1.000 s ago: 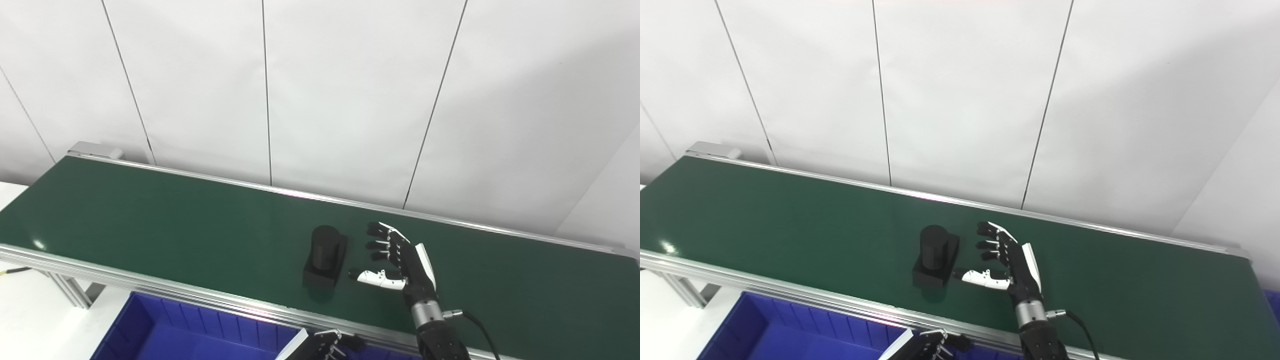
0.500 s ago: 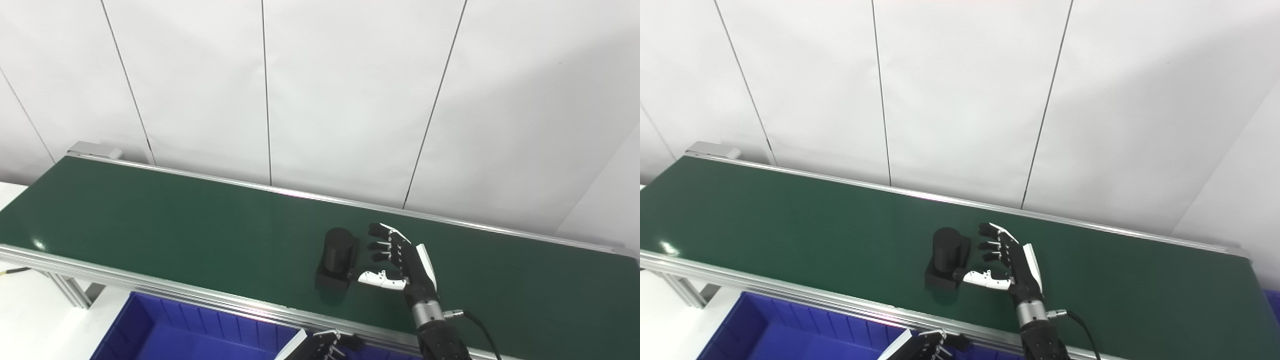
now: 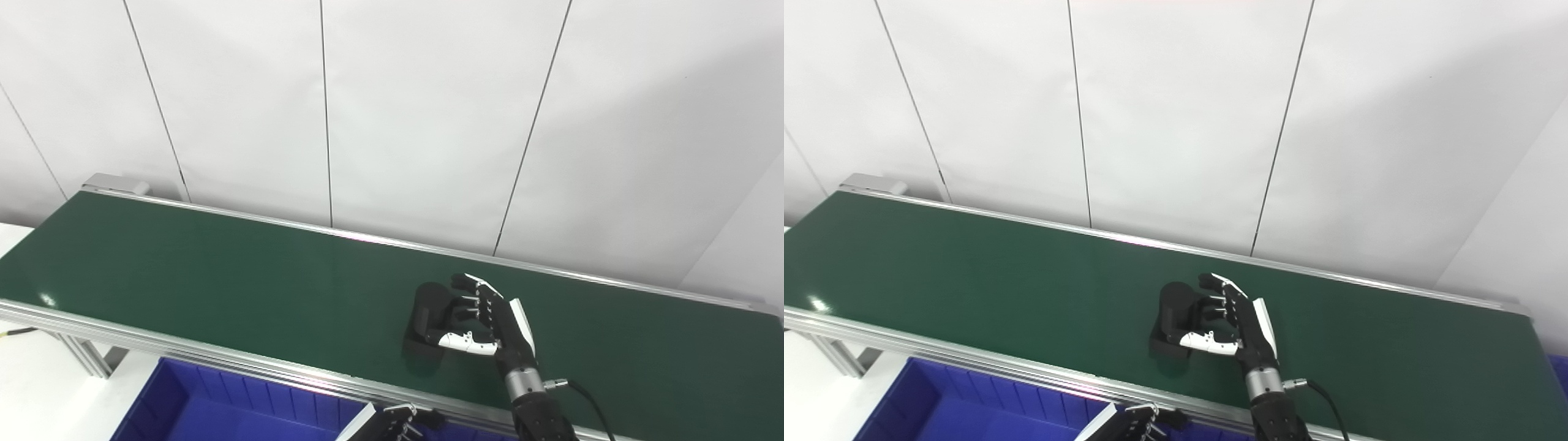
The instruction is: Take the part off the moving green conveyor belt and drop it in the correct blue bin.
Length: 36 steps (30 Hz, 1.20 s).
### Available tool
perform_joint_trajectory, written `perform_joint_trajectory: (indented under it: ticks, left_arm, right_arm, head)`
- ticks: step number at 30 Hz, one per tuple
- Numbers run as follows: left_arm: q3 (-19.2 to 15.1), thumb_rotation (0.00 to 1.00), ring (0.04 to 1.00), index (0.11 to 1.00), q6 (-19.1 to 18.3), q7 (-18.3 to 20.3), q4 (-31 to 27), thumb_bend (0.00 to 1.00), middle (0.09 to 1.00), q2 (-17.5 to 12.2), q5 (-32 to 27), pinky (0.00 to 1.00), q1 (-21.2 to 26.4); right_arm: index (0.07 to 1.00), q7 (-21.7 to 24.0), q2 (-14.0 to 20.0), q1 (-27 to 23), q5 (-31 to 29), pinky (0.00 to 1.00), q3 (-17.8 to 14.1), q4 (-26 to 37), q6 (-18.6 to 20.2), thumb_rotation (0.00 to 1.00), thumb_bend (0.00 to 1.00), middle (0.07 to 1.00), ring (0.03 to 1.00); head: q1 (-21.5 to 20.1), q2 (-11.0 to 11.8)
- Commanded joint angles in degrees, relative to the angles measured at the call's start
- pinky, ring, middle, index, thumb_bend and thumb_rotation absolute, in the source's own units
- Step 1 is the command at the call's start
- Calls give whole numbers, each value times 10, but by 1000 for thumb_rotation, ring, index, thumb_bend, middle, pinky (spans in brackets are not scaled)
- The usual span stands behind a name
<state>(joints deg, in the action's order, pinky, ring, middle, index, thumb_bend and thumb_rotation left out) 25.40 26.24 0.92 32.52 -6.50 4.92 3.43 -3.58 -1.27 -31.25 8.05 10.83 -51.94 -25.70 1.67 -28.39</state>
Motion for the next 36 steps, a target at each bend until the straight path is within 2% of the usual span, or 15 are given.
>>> perform_joint_trajectory:
  ticks: [1,8,14,15,16,17,19,20,26,34,36]
  left_arm:
    - [-4,219,756,745,7,-2,-11,1000,764,4,-2,720,6]
    - [-3,206,758,746,7,-1,-14,1000,764,4,-1,719,4]
    - [-3,205,752,749,7,-2,-15,1000,762,4,0,711,4]
    - [-3,213,749,747,7,-3,-14,1000,761,4,1,707,4]
    - [-2,215,748,747,7,-6,-15,1000,761,3,4,706,4]
    - [-1,220,749,747,7,-7,-15,1000,762,3,5,706,4]
    - [-1,223,754,747,7,-7,-16,1000,765,2,5,708,4]
    - [-1,221,756,746,7,-7,-16,1000,767,2,5,709,4]
    - [-1,206,753,745,7,-6,-20,1000,766,0,6,708,3]
    - [-4,198,759,742,7,-1,-24,1000,767,0,2,714,0]
    - [-5,193,758,742,7,0,-25,1000,768,1,1,713,0]
  right_arm:
    - [776,-14,0,-23,4,584,3,21,-12,195,963,795,691]
    - [762,-56,3,-25,38,569,15,23,-12,201,966,784,677]
    - [714,-118,-7,-25,70,520,6,18,-12,142,939,706,616]
    - [657,-125,-9,-25,71,441,4,18,-12,61,888,643,534]
    - [643,-134,-11,-24,73,422,0,18,-11,41,876,627,513]
    - [567,-139,-13,-24,74,388,-2,18,-11,16,671,531,471]
    - [524,-152,-13,-24,86,385,-1,17,-9,3,553,490,442]
    - [515,-156,-12,-23,90,391,-1,19,-7,1,533,488,437]
    - [518,-165,-11,-19,107,376,1,28,-1,0,517,486,413]
    - [516,-140,-9,-3,105,390,-1,72,28,0,518,482,422]
    - [528,-135,-9,0,102,364,-3,79,28,0,516,484,405]
  head:
    - [1,0]
    - [0,-3]
    - [0,-3]
    - [0,-3]
    - [0,-4]
    - [0,-4]
    - [0,-5]
    - [0,-5]
    - [-1,-6]
    - [-2,-10]
    - [-3,-10]
